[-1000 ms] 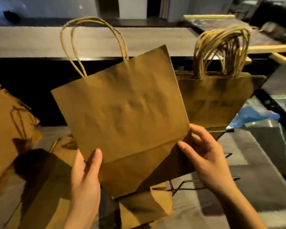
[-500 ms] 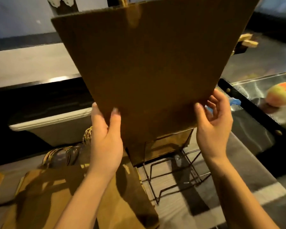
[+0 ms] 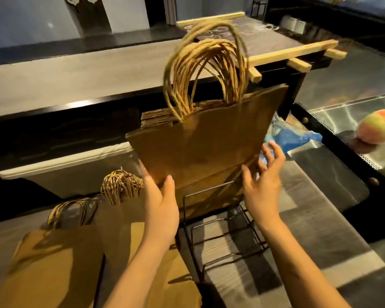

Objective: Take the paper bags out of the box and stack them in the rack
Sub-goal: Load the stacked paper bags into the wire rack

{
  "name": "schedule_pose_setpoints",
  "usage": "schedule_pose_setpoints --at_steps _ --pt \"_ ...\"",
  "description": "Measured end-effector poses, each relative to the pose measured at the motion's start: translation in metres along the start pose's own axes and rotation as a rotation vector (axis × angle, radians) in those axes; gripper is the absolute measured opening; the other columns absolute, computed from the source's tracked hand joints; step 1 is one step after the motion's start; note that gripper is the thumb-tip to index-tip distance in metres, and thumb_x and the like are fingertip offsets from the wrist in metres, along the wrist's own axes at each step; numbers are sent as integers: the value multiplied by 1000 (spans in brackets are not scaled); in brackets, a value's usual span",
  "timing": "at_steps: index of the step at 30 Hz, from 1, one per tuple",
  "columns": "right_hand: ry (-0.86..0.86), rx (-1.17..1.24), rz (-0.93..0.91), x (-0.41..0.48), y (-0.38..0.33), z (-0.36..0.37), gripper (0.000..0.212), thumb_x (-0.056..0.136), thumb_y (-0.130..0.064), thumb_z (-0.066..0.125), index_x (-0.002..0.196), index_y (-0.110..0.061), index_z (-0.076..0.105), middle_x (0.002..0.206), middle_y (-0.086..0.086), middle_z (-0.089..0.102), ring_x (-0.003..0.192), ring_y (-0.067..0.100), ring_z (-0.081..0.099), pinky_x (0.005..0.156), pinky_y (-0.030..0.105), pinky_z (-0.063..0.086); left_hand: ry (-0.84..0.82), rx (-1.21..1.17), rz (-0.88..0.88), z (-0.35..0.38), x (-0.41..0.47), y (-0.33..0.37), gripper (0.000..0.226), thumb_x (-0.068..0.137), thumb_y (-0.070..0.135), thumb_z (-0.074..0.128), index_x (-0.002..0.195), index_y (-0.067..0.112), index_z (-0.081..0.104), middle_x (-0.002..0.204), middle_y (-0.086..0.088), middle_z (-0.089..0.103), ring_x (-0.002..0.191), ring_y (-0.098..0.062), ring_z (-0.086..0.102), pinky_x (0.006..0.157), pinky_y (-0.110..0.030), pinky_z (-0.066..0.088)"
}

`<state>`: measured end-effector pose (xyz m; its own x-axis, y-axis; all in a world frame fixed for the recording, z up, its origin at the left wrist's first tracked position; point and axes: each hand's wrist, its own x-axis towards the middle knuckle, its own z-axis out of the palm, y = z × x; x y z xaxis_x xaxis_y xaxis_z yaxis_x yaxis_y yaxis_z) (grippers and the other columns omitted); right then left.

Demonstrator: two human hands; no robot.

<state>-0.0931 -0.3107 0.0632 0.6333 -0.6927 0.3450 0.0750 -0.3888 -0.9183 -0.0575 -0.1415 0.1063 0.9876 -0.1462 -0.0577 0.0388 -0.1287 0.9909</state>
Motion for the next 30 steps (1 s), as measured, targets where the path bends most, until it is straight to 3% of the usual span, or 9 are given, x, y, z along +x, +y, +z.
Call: schedule_pose_setpoints --at_steps 3,4,8,11,14,18,24,27,30 --pt "-141 -211 -6 4 2 -5 81 92 -8 57 150 -28 4 151 0 34 106 -22 42 95 3 34 -25 49 -54 1 1 -14 52 102 24 34 149 29 13 145 11 38 127 -6 39 104 -25 30" --pt "-184 -272 -2 4 2 -6 81 93 -14 56 151 -26 1 152 1 33 100 -22 41 90 -1 30 -32 58 -69 0 1 -16 52 102 24 34 149 29 14 144 11 39 126 -7 39 103 -24 30" --pt "-264 -392 2 -1 5 -8 83 91 -35 56 150 -29 -2 151 1 35 129 23 44 108 40 37 -104 77 -154 -3 -2 -19 52 101 24 38 149 24 18 143 15 34 130 -3 31 102 -21 25" --pt "-319 -503 -29 -10 3 -12 82 90 -40 55 150 -21 3 156 5 21 142 25 23 115 49 23 -128 89 -181 -10 -12 -22 47 100 24 41 144 23 28 138 19 35 122 0 33 99 -21 26" --pt "-446 -655 -30 -27 -10 -16 81 94 -47 44 148 -26 -13 160 7 -1 147 20 -6 119 40 -3 -131 69 -206 -19 -24 -27 57 99 24 43 149 28 17 141 20 29 130 1 25 100 -20 22" --pt "-561 -615 -117 -61 -37 -6 73 93 -51 39 142 -37 -13 158 -5 -5 142 11 -21 117 33 -10 -115 62 -179 -46 -44 -42 54 98 23 45 146 36 24 151 15 27 131 4 26 101 -18 25" --pt "-914 -332 -140 -127 -78 44 61 90 -52 40 139 -50 4 144 -37 -2 133 -19 -18 114 16 -5 168 84 -271 -138 -69 -69 44 99 18 43 141 29 38 145 8 39 129 -4 38 95 -13 32" --pt "-1123 -241 -102 -161 -91 77 60 93 -46 45 140 -49 8 145 -34 4 138 -14 -6 114 13 3 324 117 -359 -193 -84 -85 44 99 21 43 142 28 39 144 5 41 124 -7 44 93 -19 34" --pt "-1283 -162 22 -186 -95 103 61 94 -39 51 144 -44 16 147 -29 13 137 -10 7 114 16 10 395 119 -470 -232 -95 -102 45 99 22 44 143 25 38 149 1 36 137 -17 33 104 -33 31"
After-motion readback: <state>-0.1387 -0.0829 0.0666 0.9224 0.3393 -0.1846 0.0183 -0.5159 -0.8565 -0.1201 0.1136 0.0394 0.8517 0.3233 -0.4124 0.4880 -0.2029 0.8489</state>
